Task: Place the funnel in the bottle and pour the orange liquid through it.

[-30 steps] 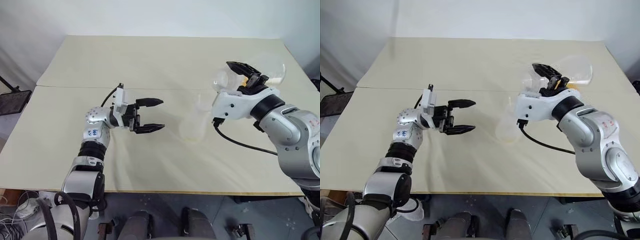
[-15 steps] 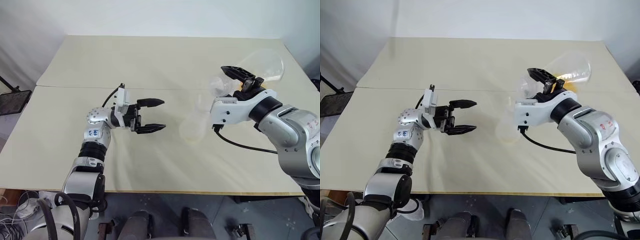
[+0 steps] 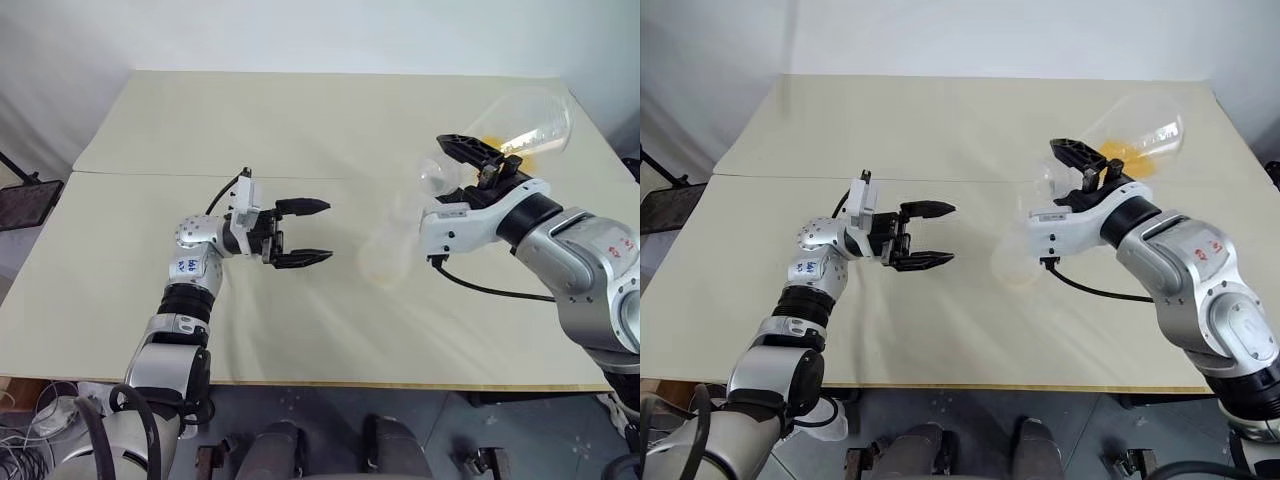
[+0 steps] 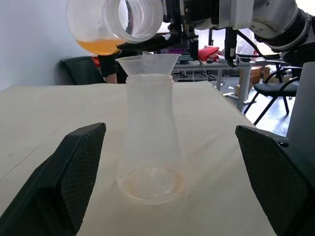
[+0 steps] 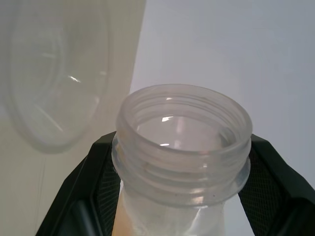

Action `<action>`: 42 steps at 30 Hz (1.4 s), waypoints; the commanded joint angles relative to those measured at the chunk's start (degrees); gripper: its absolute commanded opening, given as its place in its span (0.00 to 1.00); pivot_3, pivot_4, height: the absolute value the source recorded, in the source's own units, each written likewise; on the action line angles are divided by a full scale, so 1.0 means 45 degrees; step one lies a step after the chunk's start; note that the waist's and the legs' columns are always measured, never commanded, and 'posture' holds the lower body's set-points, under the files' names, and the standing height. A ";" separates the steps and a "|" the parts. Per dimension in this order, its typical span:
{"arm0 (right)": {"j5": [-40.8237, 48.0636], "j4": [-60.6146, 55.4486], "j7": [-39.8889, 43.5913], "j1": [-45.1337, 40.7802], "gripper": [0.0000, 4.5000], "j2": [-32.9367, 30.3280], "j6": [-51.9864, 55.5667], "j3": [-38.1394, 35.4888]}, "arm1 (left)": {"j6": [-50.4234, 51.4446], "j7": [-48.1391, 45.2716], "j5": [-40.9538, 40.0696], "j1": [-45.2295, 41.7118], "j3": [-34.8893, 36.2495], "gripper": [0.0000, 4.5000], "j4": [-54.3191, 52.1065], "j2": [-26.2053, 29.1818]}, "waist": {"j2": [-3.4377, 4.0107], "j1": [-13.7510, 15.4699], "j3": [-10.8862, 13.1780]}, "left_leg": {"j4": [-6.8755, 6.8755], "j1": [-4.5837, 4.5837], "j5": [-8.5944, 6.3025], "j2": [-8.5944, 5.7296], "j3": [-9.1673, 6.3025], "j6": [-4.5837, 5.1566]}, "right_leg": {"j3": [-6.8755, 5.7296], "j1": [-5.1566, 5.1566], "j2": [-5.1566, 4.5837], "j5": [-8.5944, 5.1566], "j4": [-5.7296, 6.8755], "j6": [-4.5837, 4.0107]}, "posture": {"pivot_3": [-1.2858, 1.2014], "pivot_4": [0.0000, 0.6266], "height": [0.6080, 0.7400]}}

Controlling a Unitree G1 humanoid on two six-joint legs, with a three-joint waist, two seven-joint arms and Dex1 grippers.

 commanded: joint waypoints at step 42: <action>-0.1887 0.1234 -0.0596 -0.0503 0.62 -0.0075 -0.3461 -0.1033 | -0.0069 -0.0041 -0.0027 -0.0462 0.0075 1.00 0.0170 -0.0022 | 0.0000 -0.0007 0.0000 | 0.0000 0.0000 0.0000 0.0001 0.0001 -0.0001 | -0.0001 0.0001 0.0000 0.0000 0.0001 0.0000 | 0.52 0.24 1.00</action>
